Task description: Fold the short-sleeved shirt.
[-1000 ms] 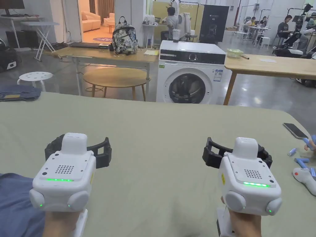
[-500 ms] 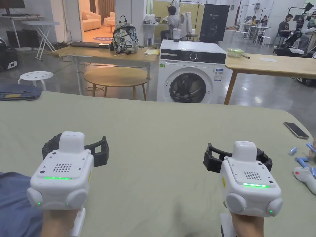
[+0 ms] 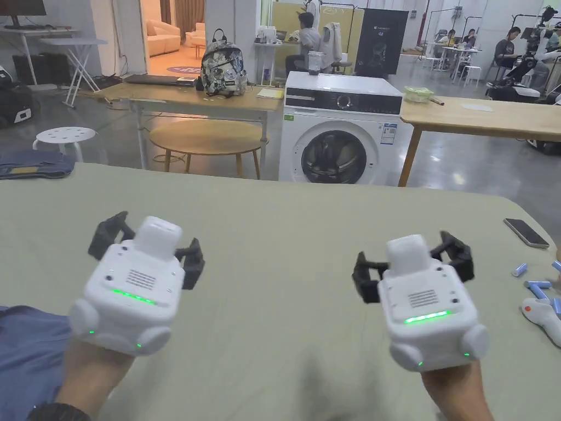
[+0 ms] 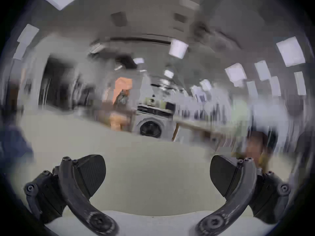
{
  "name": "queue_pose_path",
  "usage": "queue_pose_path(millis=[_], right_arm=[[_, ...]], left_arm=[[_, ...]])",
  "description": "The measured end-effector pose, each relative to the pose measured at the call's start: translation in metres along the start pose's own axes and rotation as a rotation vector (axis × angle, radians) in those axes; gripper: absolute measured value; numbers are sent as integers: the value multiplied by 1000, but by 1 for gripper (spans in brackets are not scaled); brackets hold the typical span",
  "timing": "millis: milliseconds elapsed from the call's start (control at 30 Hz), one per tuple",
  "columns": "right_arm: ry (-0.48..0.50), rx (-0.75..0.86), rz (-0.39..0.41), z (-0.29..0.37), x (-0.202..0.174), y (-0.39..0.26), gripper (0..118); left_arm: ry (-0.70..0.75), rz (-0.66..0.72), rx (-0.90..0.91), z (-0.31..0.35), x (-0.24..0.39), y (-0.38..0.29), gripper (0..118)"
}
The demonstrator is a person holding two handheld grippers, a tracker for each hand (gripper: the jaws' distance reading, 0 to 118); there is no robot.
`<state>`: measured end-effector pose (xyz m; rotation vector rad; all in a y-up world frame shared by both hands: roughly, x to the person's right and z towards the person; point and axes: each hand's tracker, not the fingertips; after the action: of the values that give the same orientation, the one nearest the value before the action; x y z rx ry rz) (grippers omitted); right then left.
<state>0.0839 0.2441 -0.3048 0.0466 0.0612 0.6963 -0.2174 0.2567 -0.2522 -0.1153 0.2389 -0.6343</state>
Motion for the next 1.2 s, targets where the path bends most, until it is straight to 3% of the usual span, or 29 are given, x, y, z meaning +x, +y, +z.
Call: queue_pose_path(millis=[67, 100, 167, 233, 300, 467, 533, 667, 800, 1200], right_arm=[[-15, 66, 379, 9, -18, -1, 118], [-5, 84, 486, 10, -22, -3, 118], [-4, 111, 622, 13, -26, -5, 118], [-21, 119, 635, 13, -25, -5, 118], [-35, 96, 537, 15, -23, 0, 118], [16, -92, -110, 4, 1, 6, 118], [20, -153, -326, -1, 11, 2, 118], [20, -212, -595, -6, 21, -12, 118], [-4, -195, -709, -1, 20, -23, 118], [7, -156, -702, 6, 19, -13, 118]], left_arm=[[26, -309, 30, 0, 20, -3, 106], [41, -417, 51, 8, 25, -2, 106], [78, -615, 94, 13, 36, -8, 106], [84, -681, 126, 17, 36, -9, 105], [63, -570, 93, 20, 31, -2, 105], [-13, 204, -76, 20, -12, 20, 105], [-30, 460, -84, 14, -33, 12, 105], [-44, 676, -51, 5, -45, -10, 105], [-38, 719, -31, -1, -43, -21, 105], [-10, 630, -22, 16, -34, -7, 104]])
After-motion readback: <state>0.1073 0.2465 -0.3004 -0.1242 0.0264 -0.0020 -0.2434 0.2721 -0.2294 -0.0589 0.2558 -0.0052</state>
